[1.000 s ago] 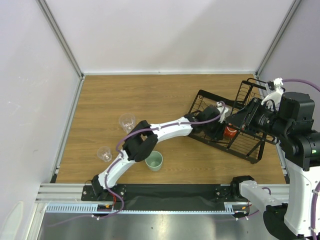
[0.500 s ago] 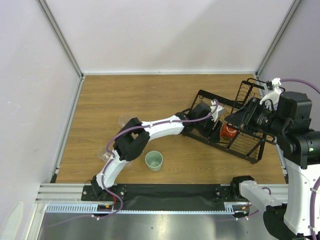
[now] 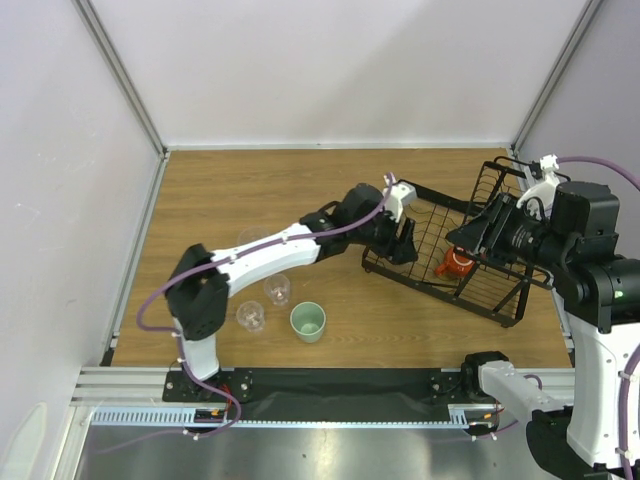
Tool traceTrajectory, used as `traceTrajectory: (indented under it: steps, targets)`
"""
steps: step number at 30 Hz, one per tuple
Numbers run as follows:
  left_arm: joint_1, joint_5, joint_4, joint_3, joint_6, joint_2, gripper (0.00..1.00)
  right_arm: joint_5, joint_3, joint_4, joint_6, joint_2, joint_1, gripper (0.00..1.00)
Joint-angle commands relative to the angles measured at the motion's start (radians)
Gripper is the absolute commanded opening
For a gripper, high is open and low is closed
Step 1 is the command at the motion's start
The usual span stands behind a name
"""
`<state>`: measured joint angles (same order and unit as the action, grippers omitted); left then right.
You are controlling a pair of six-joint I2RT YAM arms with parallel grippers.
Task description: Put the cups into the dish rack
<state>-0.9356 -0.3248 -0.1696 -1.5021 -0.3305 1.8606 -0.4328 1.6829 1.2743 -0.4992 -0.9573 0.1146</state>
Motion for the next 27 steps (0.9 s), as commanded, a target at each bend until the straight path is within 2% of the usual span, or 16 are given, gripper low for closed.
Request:
traceTrajectory:
  steps: [1, 6, 7, 9, 10, 12, 13, 14, 17, 20, 24, 27]
  targets:
    - [0.023, 0.078, -0.111, 0.031, -0.044, -0.153, 0.66, -0.033, 0.000, -0.003, 0.028, -0.014, -0.004, 0.35]
    - [0.031, 0.222, -0.384, 0.054, -0.128, -0.306, 0.73, -0.095, -0.029, 0.060, 0.105, -0.047, -0.004, 0.45]
    - [0.032, 0.248, -0.413, 0.087, -0.154, -0.380, 0.82, -0.106, -0.046, 0.059, 0.116, -0.044, -0.006, 0.57]
    - [0.043, 0.280, -0.482, 0.129, -0.176, -0.464, 0.84, -0.136, -0.109, 0.051, 0.129, -0.028, -0.006, 0.75]
    - [0.049, 0.297, -0.508, 0.167, -0.212, -0.547, 0.87, -0.141, -0.133, 0.051, 0.128, -0.023, -0.004, 0.90]
    - [0.083, 0.351, -0.594, 0.209, -0.258, -0.638, 0.95, -0.159, -0.187, 0.053, 0.119, -0.009, -0.004, 1.00]
    - [0.096, 0.360, -0.622, 0.251, -0.304, -0.676, 0.98, -0.167, -0.201, 0.051, 0.111, -0.003, -0.003, 1.00]
    - [0.113, 0.365, -0.672, 0.273, -0.326, -0.755, 0.99, -0.175, -0.212, 0.043, 0.103, 0.006, -0.001, 1.00]
    - [0.142, 0.398, -0.758, 0.336, -0.390, -0.868, 1.00, -0.172, -0.232, 0.014, 0.062, 0.034, 0.020, 1.00]
    - [0.144, 0.435, -0.847, 0.361, -0.424, -0.923, 0.99, -0.170, -0.267, -0.047, -0.011, 0.057, 0.059, 1.00]
    - [0.153, 0.448, -0.915, 0.370, -0.423, -0.943, 0.97, -0.106, -0.318, -0.145, -0.140, 0.072, 0.190, 0.99]
    - [0.156, 0.440, -0.936, 0.373, -0.407, -0.934, 0.95, -0.018, -0.341, -0.214, -0.209, 0.065, 0.342, 1.00]
